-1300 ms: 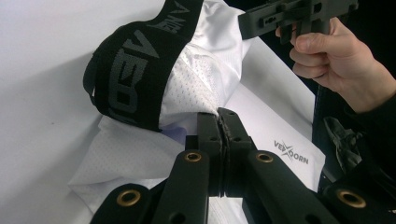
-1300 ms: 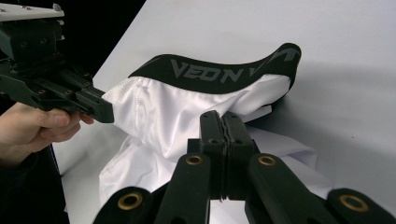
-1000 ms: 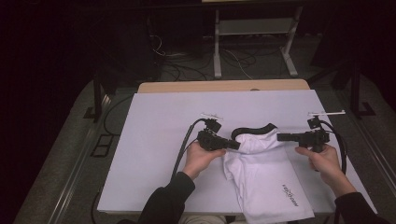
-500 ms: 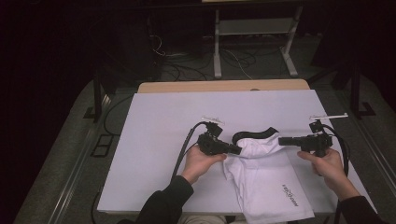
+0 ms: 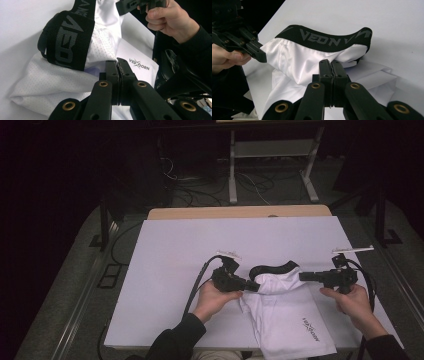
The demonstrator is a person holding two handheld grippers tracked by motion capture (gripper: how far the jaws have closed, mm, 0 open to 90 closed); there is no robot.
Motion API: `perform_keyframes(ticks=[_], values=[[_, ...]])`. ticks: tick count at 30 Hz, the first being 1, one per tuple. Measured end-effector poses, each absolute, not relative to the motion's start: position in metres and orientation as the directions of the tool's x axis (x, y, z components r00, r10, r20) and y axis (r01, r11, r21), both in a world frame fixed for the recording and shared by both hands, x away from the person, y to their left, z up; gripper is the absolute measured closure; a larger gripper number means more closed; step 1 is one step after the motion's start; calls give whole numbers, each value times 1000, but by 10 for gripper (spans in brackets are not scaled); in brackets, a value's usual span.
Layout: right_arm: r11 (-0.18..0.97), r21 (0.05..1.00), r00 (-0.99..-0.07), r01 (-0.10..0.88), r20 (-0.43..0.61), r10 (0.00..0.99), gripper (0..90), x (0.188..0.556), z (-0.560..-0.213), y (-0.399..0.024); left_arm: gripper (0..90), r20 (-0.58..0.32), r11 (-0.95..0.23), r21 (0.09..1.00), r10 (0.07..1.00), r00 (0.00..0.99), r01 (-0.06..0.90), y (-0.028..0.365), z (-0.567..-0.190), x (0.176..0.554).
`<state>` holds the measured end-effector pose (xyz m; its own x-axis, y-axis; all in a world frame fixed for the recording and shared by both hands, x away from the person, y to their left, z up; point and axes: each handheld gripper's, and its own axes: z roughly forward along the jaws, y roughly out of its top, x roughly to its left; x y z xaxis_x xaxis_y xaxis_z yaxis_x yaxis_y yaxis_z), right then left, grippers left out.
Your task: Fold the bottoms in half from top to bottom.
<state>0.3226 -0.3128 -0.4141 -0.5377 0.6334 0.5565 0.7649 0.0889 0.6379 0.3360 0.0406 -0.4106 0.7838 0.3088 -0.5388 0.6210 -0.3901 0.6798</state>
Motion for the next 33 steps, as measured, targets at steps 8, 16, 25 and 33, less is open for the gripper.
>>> perform_keyframes(ticks=[8, 16, 25, 33], values=[[96, 631, -540, 770, 564, 625, 876, 311, -416, -315, 876, -546, -398, 683, 280, 790, 613, 40, -414, 325], [108, 610, -529, 785, 570, 629, 876, 301, -423, -318, 876, -560, -399, 679, 262, 786, 617, 36, -423, 315], [123, 596, -524, 794, 567, 635, 876, 297, -427, -319, 876, -572, -415, 665, 251, 781, 620, 30, -434, 307], [132, 579, -518, 804, 574, 635, 876, 293, -431, -320, 875, -588, -425, 651, 241, 772, 629, 30, -441, 303]])
